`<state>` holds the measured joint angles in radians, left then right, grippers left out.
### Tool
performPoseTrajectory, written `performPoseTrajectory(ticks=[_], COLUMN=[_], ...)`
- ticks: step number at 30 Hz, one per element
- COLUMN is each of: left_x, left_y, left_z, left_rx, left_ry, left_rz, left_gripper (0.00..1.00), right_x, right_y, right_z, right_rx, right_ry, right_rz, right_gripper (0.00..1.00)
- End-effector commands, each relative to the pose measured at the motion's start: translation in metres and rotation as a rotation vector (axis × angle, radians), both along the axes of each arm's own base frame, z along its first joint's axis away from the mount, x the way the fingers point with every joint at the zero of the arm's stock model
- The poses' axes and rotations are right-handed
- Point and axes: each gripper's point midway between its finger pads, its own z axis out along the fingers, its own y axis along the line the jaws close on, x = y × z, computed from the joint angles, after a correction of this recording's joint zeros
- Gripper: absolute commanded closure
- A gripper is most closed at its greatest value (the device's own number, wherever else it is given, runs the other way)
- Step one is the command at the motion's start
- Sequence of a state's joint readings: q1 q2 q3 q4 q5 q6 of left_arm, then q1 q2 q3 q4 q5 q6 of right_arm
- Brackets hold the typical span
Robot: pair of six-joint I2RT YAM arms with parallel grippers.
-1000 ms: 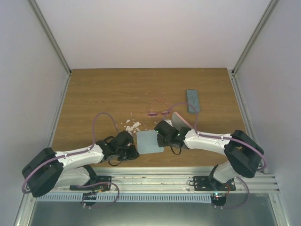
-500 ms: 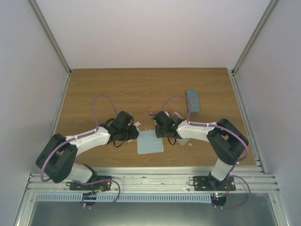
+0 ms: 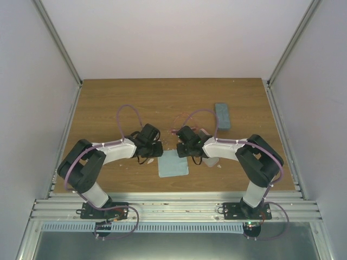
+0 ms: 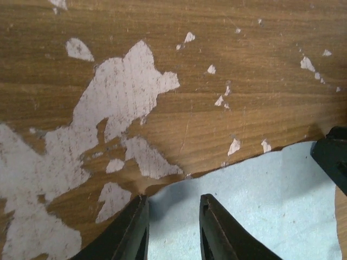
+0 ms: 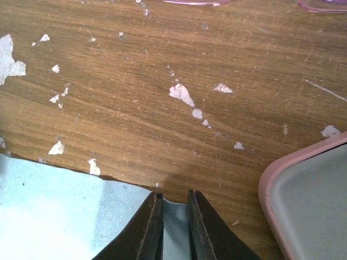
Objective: Organize the sunglasses
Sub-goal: Fold the glasses cleaning cloth at the center of the board.
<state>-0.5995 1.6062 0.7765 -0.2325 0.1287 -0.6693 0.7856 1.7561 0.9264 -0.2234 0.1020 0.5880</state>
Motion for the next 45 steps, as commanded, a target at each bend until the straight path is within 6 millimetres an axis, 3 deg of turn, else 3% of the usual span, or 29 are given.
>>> performPoseTrajectory(ticks=[1, 7, 13, 20, 33, 36, 45], left_x=[0.005, 0.002, 0.001, 0.002, 0.006, 0.001, -0.023], left_y=[0.003, 0.000, -0.001, -0.001, -0.011, -0.013, -0.008], left_z=[-0.009, -0.011, -0.012, -0.017, 0.031, 0.033, 0.028], left_rx=[0.033, 0.023, 0.024, 0.038, -0.044, -0.063, -0.090], left_ry=[0.001, 0.014, 0.017, 0.028, -0.084, -0.091, -0.074], left_rz=[-0.001, -0.018, -0.030, -0.038, -0.091, -0.118, -0.174], left_gripper=[0.73, 0.79, 0.87, 1.00, 1.00, 1.00, 1.00], right_x=[-0.010, -0.011, -0.009, -0.005, -0.003, -0.007, -0.033], right_y=[-0.005, -0.006, -0.005, -0.003, 0.001, 0.001, -0.010], right_z=[-0.014, -0.012, -0.010, -0.004, 0.030, 0.033, 0.018], right_rx=[-0.014, -0.012, -0.012, -0.004, 0.053, 0.068, 0.087], right_ry=[0.043, 0.040, 0.035, 0.020, -0.034, -0.032, 0.015], right_rz=[0.020, 0.023, 0.022, 0.018, 0.024, 0.038, 0.069], right_gripper=[0.87, 0.89, 0.99, 0.99, 0.99, 0.99, 0.99])
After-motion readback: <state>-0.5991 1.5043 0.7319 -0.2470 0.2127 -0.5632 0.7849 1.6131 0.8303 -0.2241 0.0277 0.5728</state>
